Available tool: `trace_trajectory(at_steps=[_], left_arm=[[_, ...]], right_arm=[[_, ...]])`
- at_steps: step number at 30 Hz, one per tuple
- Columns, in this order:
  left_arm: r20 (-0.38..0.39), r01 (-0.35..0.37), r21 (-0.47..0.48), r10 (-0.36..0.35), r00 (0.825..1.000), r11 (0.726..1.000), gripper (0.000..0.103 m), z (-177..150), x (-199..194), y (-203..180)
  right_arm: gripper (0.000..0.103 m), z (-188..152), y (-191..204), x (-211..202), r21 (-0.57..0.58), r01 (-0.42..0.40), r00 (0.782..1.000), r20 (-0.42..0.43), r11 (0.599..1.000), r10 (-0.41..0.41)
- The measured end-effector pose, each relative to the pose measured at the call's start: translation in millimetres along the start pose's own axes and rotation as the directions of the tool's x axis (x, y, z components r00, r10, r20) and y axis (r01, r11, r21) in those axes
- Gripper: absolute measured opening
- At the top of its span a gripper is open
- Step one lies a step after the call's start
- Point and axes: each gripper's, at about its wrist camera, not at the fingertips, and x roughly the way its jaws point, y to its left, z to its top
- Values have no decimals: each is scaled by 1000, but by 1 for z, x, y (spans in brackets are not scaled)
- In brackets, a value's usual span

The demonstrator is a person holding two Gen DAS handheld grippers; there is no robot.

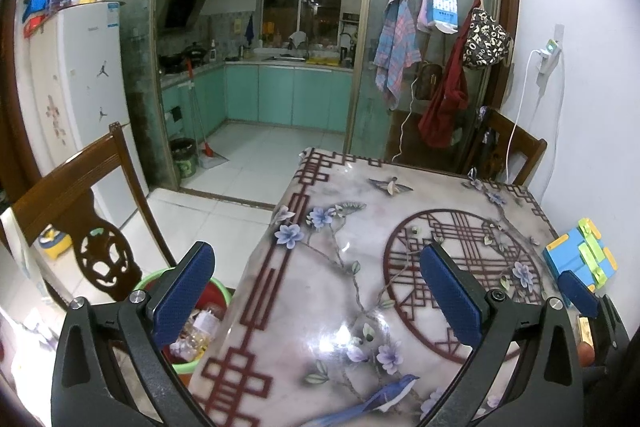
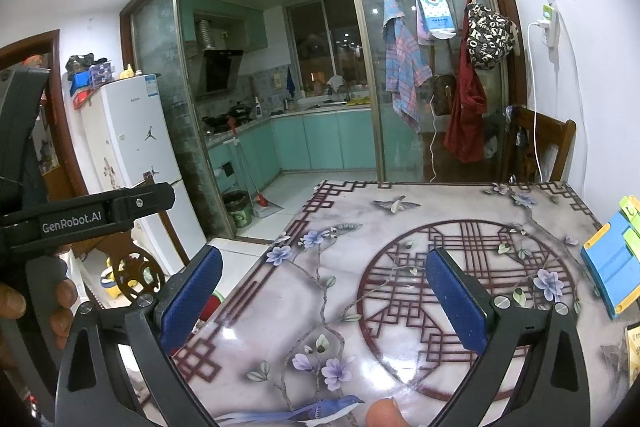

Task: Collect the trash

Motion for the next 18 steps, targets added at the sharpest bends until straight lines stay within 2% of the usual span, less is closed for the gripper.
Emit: trace_trajectory(at_steps=[8, 18], left_arm=[[-6, 4, 1, -4, 1000, 1000, 103, -2, 2, 2], [-38, 14, 12, -14, 999, 1000, 103, -2, 13, -7]], right_arm=[[102, -1, -1, 2, -4, 4, 1000, 0, 1000, -4], [102, -6, -21, 8, 20, 22, 1000, -11, 1000, -22]])
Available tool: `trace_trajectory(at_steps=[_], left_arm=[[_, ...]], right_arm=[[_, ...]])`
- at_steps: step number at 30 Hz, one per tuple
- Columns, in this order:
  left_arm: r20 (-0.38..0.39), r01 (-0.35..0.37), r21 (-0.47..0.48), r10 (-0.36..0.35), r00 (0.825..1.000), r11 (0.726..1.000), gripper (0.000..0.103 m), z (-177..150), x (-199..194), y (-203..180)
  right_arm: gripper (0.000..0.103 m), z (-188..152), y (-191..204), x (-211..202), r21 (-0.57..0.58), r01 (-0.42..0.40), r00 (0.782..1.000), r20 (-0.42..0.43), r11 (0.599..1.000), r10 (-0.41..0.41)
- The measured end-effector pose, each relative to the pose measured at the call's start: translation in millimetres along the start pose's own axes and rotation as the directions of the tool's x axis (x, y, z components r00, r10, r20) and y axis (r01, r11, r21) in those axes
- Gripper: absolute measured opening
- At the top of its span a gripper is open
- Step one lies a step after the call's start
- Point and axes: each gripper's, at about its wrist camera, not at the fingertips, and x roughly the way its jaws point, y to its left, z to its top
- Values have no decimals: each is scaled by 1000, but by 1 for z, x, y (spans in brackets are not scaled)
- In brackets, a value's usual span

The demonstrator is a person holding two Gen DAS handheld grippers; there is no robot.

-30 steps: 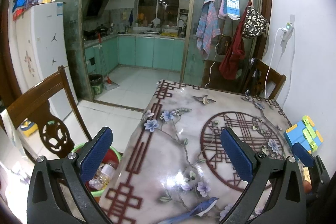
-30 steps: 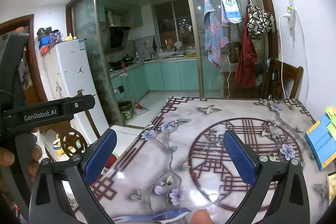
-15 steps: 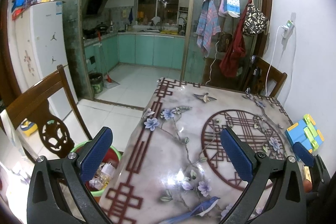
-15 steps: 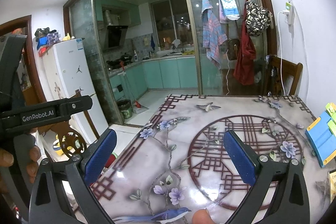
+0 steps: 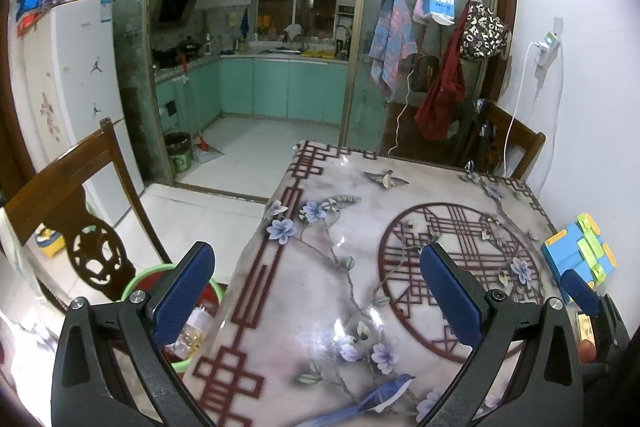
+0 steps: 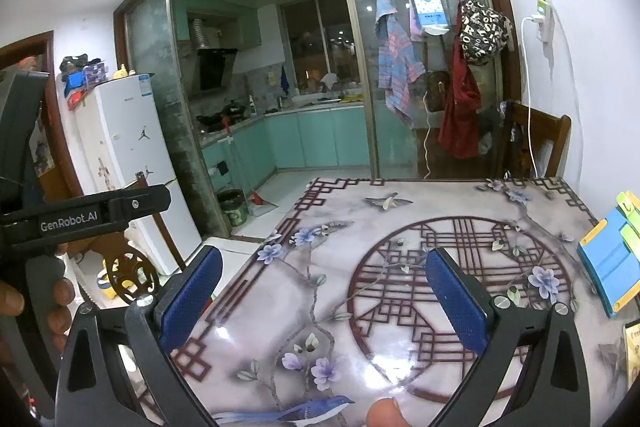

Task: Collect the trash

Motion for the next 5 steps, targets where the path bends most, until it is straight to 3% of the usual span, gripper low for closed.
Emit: trace_trajectory(at_steps=[5], left_arm=[[-51, 49, -24, -50, 997, 999, 103, -1, 16, -3]], right_arm=[[102, -3, -10, 5, 12, 15, 1000, -15, 1000, -15]])
